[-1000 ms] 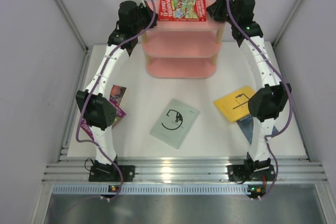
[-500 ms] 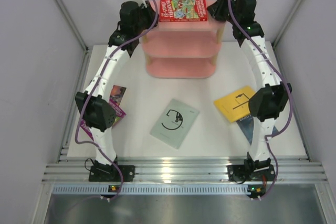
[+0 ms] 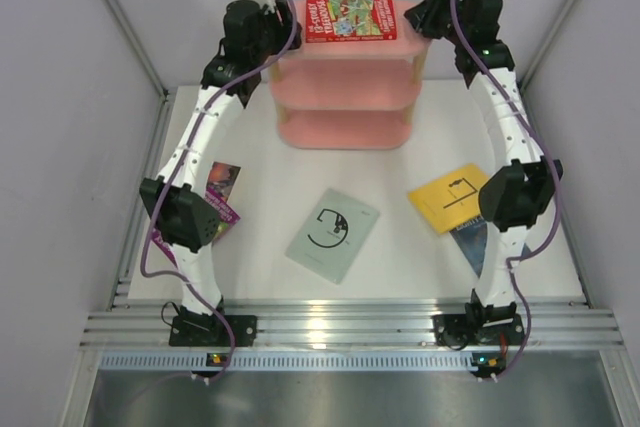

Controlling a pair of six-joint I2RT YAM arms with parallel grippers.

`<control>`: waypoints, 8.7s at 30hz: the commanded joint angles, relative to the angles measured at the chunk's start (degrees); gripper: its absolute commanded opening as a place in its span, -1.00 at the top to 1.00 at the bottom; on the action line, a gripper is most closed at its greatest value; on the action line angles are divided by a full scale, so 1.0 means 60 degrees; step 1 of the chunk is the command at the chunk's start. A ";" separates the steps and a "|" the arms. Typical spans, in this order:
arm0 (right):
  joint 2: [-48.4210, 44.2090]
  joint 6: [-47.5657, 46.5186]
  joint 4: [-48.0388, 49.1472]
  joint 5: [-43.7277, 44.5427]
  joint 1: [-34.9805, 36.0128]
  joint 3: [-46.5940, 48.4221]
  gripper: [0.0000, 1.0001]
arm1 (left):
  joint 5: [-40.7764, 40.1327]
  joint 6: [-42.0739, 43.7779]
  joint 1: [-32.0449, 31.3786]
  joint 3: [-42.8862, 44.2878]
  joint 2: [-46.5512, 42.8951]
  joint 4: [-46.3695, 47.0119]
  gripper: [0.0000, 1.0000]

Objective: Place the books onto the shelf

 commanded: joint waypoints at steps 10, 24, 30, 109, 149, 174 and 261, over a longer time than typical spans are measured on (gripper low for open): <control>-0.3084 0.1009 -0.1297 -0.0250 -0.0156 -0.1485 0.08 | 0.0688 0.0381 0.0157 -0.0527 -0.3318 -0.2397 -0.54; -0.9444 0.3437 0.0474 0.0203 0.2787 -1.2938 -0.75 | 0.4554 -0.1478 0.0011 -1.0896 -0.8948 -0.1257 -0.54; -0.9211 0.5094 0.2349 0.1123 0.4076 -1.5783 -0.71 | 0.4894 -0.2109 -0.0033 -1.3594 -0.8408 0.0061 -0.36; -0.8654 0.9593 1.1473 0.5769 0.7125 -1.6443 1.00 | 0.5392 -0.7880 -0.0238 -1.4620 -0.9198 0.4804 -0.65; -1.0002 0.9403 1.0934 0.3850 0.4869 -1.7528 1.00 | 0.5915 -0.7429 -0.0209 -1.1885 -0.6869 0.4746 0.59; -0.5828 0.9478 1.1784 0.6749 0.4254 -1.2989 1.00 | 0.2138 -0.4278 0.0260 -1.0430 -0.9021 -0.0276 -0.77; -0.1300 1.3535 0.1619 0.9417 0.4884 -0.5677 0.41 | 0.2360 -0.3442 0.0289 -1.1003 -1.0077 -0.1065 -0.78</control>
